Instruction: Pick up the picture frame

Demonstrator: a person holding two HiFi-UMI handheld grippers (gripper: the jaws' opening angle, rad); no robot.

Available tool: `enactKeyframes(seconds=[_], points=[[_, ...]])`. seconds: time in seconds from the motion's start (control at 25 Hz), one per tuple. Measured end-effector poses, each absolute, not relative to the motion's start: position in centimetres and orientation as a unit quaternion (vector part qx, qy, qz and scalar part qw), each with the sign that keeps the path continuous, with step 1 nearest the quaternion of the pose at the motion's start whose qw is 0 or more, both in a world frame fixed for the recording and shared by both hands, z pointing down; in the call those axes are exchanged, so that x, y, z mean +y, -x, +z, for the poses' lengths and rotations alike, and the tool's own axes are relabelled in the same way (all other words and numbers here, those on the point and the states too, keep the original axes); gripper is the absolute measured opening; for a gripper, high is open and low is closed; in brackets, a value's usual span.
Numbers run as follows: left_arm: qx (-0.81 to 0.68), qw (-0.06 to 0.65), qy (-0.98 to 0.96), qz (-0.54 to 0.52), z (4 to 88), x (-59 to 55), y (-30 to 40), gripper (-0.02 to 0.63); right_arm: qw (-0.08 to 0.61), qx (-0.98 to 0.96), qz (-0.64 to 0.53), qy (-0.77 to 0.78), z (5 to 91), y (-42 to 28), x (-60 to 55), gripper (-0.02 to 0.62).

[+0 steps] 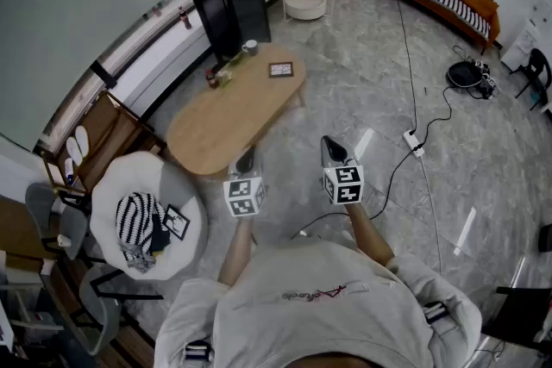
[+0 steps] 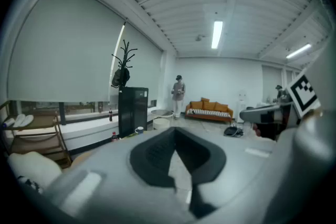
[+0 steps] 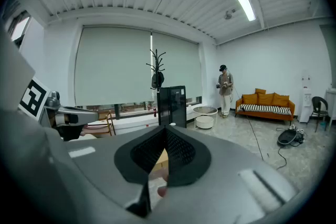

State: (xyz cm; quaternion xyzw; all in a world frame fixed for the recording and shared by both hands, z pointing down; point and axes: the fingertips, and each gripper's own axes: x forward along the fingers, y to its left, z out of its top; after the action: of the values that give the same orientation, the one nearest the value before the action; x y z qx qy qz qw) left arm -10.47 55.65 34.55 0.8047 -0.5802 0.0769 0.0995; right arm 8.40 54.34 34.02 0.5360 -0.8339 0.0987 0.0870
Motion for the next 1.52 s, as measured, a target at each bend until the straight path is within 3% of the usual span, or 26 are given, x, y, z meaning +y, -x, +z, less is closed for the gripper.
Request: enactKeyframes(seconds=[1.04, 1.52], points=[[-0.587, 0.084, -0.8, 0.084, 34.0, 53.5, 10.1, 0.002, 0.083, -0.843, 0.095, -0.523, 34.3, -8.1, 52.9, 0.006], [-0.591, 0.09, -0.796, 0.094, 35.2, 54.0, 5.8, 0.002, 0.093, -0.849, 0.096, -0.511, 35.5, -12.3, 53.4, 0.005]])
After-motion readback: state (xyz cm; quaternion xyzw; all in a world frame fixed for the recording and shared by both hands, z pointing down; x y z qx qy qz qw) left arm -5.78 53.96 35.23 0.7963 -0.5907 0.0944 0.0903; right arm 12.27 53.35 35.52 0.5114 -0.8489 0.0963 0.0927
